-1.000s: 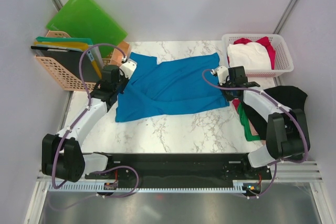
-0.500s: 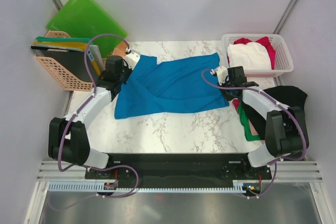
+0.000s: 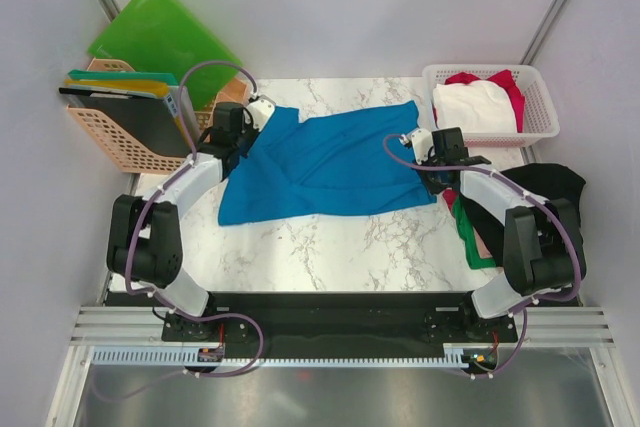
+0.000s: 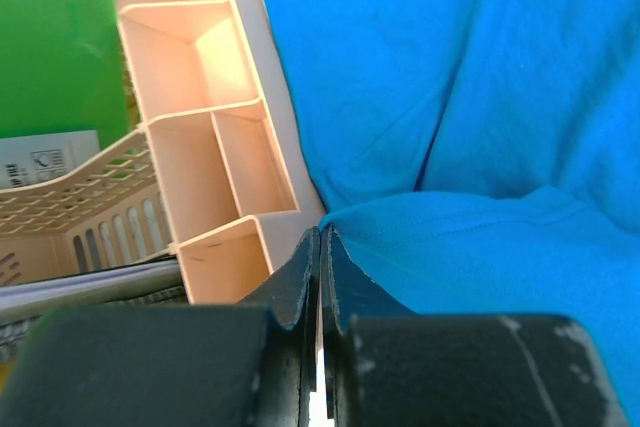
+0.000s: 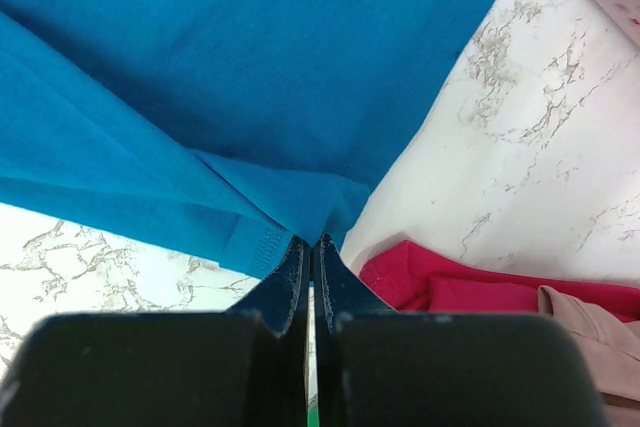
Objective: Fold and stack the t-shirts
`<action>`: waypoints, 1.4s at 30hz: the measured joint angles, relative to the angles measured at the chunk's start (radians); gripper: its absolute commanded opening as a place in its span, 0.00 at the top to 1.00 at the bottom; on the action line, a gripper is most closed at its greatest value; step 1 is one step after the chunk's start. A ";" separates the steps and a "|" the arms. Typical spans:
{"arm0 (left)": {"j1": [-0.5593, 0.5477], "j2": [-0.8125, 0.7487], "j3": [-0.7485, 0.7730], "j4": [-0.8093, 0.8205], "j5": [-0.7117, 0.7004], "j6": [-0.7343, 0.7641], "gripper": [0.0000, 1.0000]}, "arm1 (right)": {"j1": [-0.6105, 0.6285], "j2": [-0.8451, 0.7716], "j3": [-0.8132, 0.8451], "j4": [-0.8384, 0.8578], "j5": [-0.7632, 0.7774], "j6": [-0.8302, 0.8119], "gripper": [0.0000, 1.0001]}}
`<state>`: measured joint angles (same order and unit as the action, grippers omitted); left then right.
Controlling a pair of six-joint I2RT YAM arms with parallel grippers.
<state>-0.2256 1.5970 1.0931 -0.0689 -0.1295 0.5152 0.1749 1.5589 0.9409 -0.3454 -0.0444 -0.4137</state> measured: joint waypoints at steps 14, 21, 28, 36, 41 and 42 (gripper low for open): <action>0.001 0.145 0.051 0.077 -0.003 0.029 0.98 | 0.000 0.013 -0.010 0.002 0.000 -0.001 1.00; 0.001 0.235 0.107 0.104 -0.026 0.050 0.76 | 0.000 0.025 -0.011 0.008 0.000 0.000 1.00; 0.001 0.252 0.108 0.121 -0.053 0.075 0.40 | 0.000 0.027 -0.011 0.010 -0.001 0.000 1.00; 0.001 0.127 0.001 0.116 -0.077 0.106 0.38 | 0.000 0.027 -0.018 0.013 -0.004 0.000 1.00; 0.001 -0.076 -0.055 0.013 0.014 0.060 0.36 | 0.000 0.027 -0.018 0.014 -0.007 0.000 1.00; -0.001 -0.129 -0.071 -0.007 0.055 0.048 0.36 | 0.000 0.026 -0.018 0.014 -0.008 0.000 1.00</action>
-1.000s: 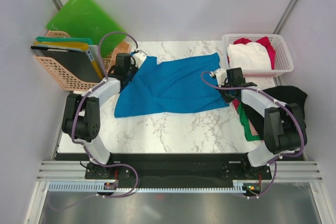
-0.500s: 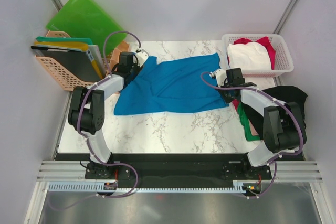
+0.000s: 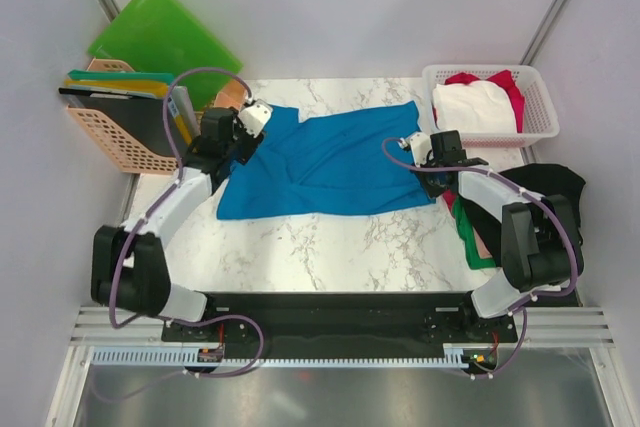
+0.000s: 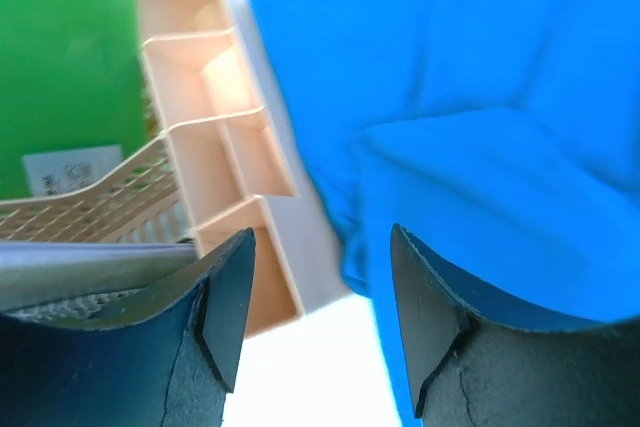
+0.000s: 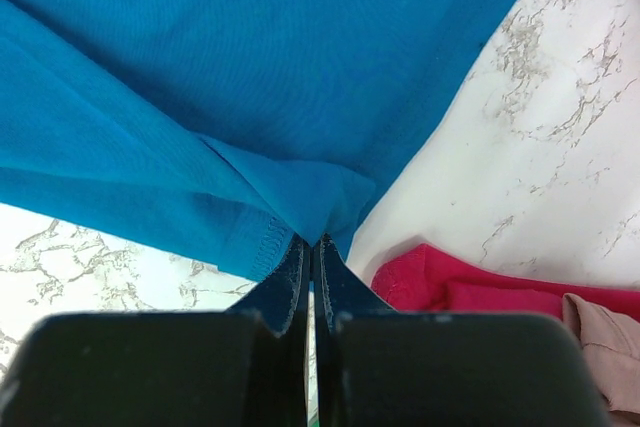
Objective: Fold and stack the t-shirts
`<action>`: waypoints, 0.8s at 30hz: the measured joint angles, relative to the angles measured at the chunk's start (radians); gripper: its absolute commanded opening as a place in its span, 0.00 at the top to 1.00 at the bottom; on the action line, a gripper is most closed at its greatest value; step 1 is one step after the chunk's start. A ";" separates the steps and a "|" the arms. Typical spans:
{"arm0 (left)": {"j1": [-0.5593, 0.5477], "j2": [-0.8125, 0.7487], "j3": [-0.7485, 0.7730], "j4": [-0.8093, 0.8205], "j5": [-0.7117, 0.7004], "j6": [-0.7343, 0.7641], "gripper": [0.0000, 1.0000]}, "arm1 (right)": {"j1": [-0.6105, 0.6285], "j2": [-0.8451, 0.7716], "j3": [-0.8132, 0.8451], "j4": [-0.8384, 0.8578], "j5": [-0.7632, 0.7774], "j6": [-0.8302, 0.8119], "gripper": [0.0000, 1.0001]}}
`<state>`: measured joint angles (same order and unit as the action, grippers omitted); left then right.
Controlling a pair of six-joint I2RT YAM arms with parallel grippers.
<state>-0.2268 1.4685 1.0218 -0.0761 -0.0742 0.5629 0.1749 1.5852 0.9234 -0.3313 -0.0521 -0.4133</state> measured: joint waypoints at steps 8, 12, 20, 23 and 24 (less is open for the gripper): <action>-0.088 -0.085 -0.198 -0.080 0.200 -0.023 0.37 | 0.000 -0.016 0.000 -0.010 -0.002 0.013 1.00; -0.090 -0.010 -0.221 -0.142 0.236 -0.028 0.37 | 0.000 -0.052 0.000 -0.055 0.000 0.020 1.00; -0.104 0.051 -0.169 -0.130 0.264 -0.038 0.39 | 0.000 -0.169 0.000 -0.122 0.005 0.039 0.28; -0.108 0.064 -0.169 -0.130 0.269 -0.043 0.39 | 0.000 -0.169 0.000 -0.146 0.013 0.042 0.27; -0.110 0.065 -0.169 -0.129 0.269 -0.044 0.39 | 0.000 -0.169 0.000 -0.151 0.016 0.043 0.27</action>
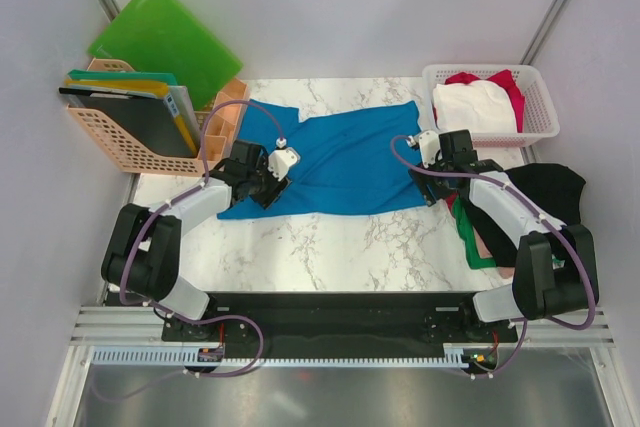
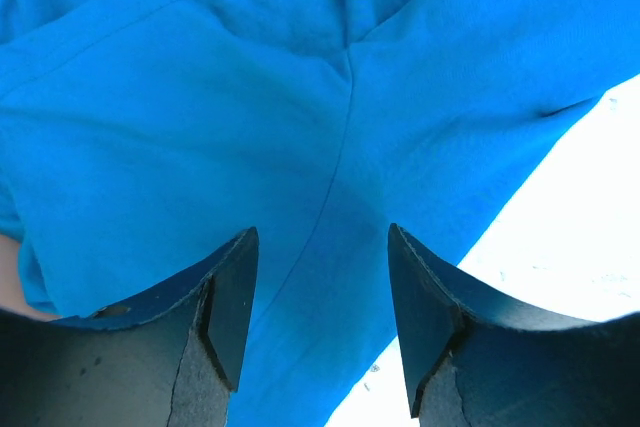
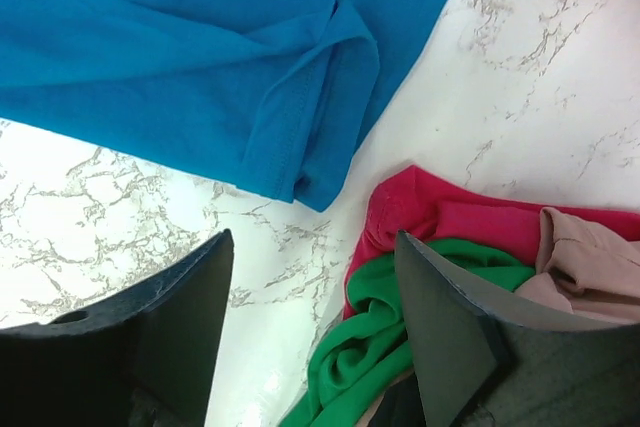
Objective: Fold and stack the t-shirts
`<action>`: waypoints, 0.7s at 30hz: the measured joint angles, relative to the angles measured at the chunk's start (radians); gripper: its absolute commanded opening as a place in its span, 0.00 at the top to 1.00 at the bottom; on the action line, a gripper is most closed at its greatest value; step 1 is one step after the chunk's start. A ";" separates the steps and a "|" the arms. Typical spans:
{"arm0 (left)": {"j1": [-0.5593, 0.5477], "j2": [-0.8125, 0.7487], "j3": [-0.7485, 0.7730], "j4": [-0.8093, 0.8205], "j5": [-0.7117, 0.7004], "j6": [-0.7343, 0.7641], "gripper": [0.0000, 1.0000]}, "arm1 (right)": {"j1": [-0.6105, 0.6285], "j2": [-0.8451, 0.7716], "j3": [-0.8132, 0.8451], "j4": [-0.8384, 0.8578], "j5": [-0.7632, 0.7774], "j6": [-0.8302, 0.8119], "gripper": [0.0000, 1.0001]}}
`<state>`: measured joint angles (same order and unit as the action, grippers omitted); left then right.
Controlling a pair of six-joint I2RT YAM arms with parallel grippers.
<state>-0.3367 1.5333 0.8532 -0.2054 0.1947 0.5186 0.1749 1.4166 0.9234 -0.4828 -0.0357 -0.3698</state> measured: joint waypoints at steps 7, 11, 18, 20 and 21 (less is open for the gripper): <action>-0.006 0.000 0.000 0.004 0.000 -0.002 0.39 | 0.000 0.000 0.000 -0.011 0.002 0.027 0.72; -0.006 0.003 -0.002 0.008 -0.001 -0.002 0.39 | 0.000 0.003 0.008 -0.014 -0.032 0.057 0.76; -0.008 0.016 -0.003 0.026 -0.002 -0.002 0.39 | 0.016 0.108 0.059 -0.007 -0.071 0.069 0.50; -0.008 0.020 -0.003 0.029 -0.002 -0.002 0.39 | 0.028 0.151 0.067 -0.003 -0.077 0.070 0.48; -0.008 0.022 -0.003 0.029 -0.003 -0.002 0.39 | 0.035 0.172 0.071 -0.003 -0.081 0.071 0.48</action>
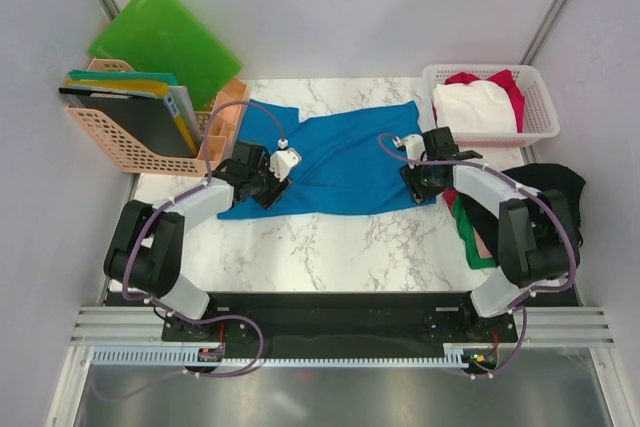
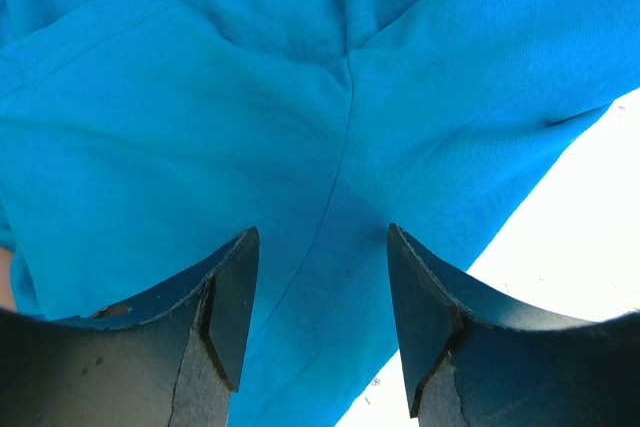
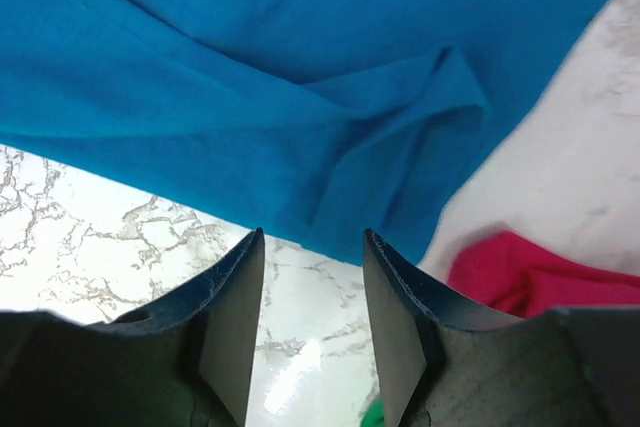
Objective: Fold and stack the t-shirts
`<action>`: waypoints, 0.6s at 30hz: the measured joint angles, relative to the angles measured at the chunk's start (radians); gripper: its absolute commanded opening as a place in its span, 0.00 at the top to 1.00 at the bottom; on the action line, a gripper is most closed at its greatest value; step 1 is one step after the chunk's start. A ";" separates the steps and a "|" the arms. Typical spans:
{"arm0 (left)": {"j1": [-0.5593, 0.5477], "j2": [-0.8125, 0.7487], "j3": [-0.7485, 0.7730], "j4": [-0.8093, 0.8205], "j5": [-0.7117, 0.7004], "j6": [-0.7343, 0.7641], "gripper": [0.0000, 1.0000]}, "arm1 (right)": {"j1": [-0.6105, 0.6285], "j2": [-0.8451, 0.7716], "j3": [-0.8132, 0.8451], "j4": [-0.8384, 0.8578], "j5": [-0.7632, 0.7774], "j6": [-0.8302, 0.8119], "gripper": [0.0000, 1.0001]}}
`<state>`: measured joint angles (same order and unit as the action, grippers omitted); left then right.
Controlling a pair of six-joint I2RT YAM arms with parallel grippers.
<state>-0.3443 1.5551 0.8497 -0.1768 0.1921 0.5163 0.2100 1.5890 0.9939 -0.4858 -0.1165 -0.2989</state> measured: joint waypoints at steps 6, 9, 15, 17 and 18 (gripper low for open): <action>0.000 0.003 -0.002 0.000 -0.006 0.000 0.39 | 0.030 0.074 0.003 0.002 -0.002 0.008 0.51; 0.000 0.006 -0.004 0.003 -0.006 0.000 0.39 | 0.037 0.078 0.003 0.009 0.002 0.009 0.54; 0.000 0.025 -0.008 0.019 -0.006 0.000 0.39 | 0.043 0.076 -0.012 0.030 0.038 0.008 0.55; 0.000 0.026 -0.014 0.027 -0.006 0.000 0.39 | 0.043 0.071 -0.022 0.032 0.055 0.008 0.54; 0.000 0.027 -0.016 0.030 -0.006 0.000 0.39 | 0.043 0.068 -0.026 0.033 0.063 0.008 0.55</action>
<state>-0.3447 1.5822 0.8333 -0.1467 0.1864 0.5163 0.2535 1.6573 0.9684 -0.4530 -0.0532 -0.2913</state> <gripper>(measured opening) 0.608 0.458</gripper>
